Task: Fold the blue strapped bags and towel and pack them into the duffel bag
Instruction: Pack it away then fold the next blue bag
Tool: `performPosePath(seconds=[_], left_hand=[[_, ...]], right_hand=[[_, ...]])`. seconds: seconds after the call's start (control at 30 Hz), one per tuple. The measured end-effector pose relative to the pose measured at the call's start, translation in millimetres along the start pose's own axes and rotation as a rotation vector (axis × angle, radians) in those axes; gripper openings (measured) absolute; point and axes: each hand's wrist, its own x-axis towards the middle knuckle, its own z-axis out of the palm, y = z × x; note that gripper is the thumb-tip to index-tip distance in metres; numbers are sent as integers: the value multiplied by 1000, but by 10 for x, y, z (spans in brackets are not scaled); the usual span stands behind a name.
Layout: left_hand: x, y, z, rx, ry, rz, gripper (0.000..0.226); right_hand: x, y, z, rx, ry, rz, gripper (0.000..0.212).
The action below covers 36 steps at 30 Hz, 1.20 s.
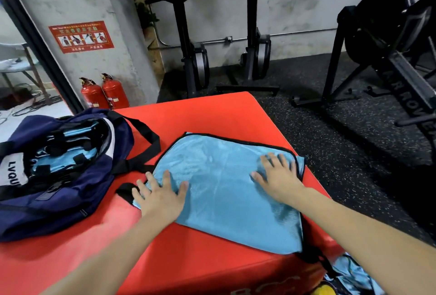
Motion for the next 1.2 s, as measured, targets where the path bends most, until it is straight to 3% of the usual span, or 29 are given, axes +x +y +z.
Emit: performPosePath(seconds=[0.13,0.33,0.43,0.53,0.63,0.73,0.8,0.97,1.2], left_hand=[[128,23,-26,69,29,70,85],[773,251,-184,115,-41,428,89],[1101,366,-252,162,-86,544,88],[1161,422,-272,230,-7,531,80],[930,489,-246,130,107,434,72],[688,573,-194,-43,-12,208,72],[635,606,-125,-69,-74,124,77],[883,717,-30,32,-53,253,85],[1399,973,-126,138,-114,598,82]], right_hand=[[-88,114,31,-11,-18,202,87],[-503,43,58,-142,-57,380,119],[-729,-98,-9,-242,-114,382,128],[-744,-140,-109,-277,-34,299,127],[-451,37,-228,-140,89,11,111],[-131,319,-276,-113,32,-318,94],[-58,486,-207,-116,-55,-375,87],[-242,441,-56,-77,-35,-266,93],[-829,-304,219,-36,33,130,89]])
